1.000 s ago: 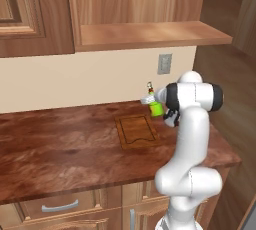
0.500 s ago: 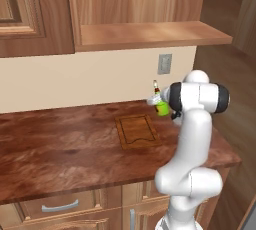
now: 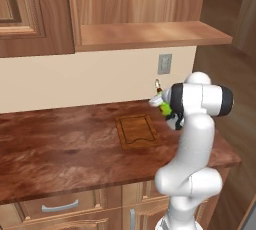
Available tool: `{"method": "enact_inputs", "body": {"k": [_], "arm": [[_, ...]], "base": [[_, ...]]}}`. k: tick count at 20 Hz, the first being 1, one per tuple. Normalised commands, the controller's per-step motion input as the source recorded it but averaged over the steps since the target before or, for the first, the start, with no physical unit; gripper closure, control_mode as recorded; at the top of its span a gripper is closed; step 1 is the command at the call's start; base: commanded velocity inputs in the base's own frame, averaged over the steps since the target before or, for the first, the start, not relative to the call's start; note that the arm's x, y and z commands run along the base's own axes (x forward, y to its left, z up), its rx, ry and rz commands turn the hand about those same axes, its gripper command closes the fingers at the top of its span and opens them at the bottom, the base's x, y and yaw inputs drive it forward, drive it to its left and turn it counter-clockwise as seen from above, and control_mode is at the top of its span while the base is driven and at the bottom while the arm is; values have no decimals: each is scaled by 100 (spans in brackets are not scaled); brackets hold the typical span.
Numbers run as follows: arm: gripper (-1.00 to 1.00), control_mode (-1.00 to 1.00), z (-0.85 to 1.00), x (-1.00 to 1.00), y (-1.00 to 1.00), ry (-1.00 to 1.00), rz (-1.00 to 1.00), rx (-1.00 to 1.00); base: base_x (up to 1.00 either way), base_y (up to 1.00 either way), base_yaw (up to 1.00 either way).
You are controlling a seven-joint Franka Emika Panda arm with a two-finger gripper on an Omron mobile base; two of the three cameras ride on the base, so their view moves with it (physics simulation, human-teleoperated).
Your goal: Grab the spray bottle from the cabinet, then place it next to the cutting board for sanitizing. Then grab the dish brush from the countertop next to the sink and place it next to the cutting board.
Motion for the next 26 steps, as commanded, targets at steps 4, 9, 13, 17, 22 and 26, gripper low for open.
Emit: {"method": "enact_inputs", "body": {"k": [4,9,13,17,22,26], "arm": [[100,-100,0,-13,0,-38,6,19],[100,-100,-26,-6,-1,-28,8,18],[100,-100,-41,0,-1,-25,10,11],[100,-100,-38,-1,-9,-32,10,8],[100,-100,-51,0,-13,-25,11,10],[100,-100,-62,0,-10,-16,13,16]], "base": [[0,0,0],[0,0,0],[0,0,0],[0,0,0],[0,0,0],[0,0,0]]}}
